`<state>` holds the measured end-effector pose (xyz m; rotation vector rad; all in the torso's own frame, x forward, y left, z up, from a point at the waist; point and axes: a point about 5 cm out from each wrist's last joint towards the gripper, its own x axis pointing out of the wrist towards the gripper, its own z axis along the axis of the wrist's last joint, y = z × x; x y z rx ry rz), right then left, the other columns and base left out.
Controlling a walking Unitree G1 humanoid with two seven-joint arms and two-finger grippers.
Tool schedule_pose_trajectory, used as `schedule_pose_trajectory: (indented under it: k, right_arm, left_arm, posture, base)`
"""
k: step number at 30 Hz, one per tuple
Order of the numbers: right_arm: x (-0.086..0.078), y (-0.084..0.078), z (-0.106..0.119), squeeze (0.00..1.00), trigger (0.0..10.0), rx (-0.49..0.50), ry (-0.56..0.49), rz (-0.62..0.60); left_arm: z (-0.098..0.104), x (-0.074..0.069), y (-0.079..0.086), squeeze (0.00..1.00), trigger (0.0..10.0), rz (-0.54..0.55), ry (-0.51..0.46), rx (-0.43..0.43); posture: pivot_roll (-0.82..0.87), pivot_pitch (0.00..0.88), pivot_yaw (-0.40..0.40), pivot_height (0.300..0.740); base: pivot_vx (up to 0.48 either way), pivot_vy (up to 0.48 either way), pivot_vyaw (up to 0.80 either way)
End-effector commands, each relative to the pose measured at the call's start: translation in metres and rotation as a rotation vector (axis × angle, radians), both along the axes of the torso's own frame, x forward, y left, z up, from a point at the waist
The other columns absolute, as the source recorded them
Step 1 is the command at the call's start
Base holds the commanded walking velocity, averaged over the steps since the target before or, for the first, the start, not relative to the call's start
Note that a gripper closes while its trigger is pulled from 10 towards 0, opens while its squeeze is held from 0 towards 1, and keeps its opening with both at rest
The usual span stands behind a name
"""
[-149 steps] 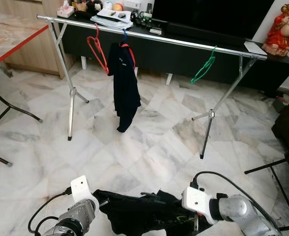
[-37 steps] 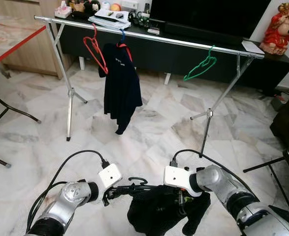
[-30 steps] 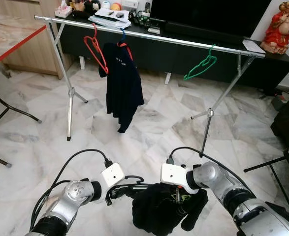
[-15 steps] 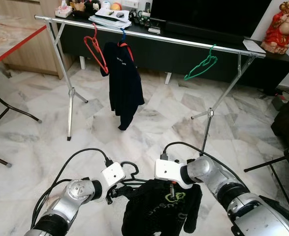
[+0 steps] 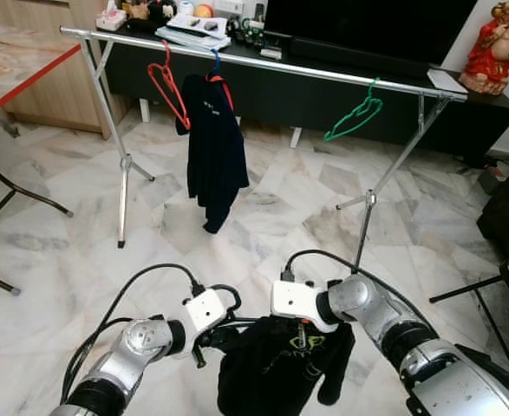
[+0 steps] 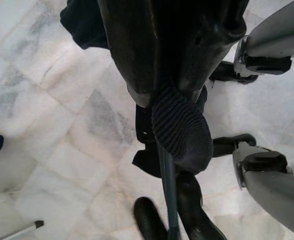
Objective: Hang hanger
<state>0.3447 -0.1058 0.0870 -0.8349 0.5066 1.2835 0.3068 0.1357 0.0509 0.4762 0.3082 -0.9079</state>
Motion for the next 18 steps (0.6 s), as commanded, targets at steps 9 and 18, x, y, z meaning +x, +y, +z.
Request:
schedule_pose_trajectory:
  k: [9,18]
  right_arm:
    - [0.0024,-0.0073,0.0021,0.00,10.0,0.014,-0.019,-0.034]
    - [0.0003,-0.0092,-0.0024,0.00,10.0,0.020,-0.015,-0.052]
  left_arm:
    - [0.0007,-0.0029,0.0061,0.00,0.0,0.015,-0.022,-0.013]
    - [-0.0015,-0.0076,0.0064,0.00,0.0,-0.009,-0.017,-0.018]
  posture:
    - [0.02,0.106,-0.148,0.740]
    - [0.02,0.097,-0.144,0.740]
  base:
    - [0.000,0.000,0.00]
    - [0.000,0.000,0.00]
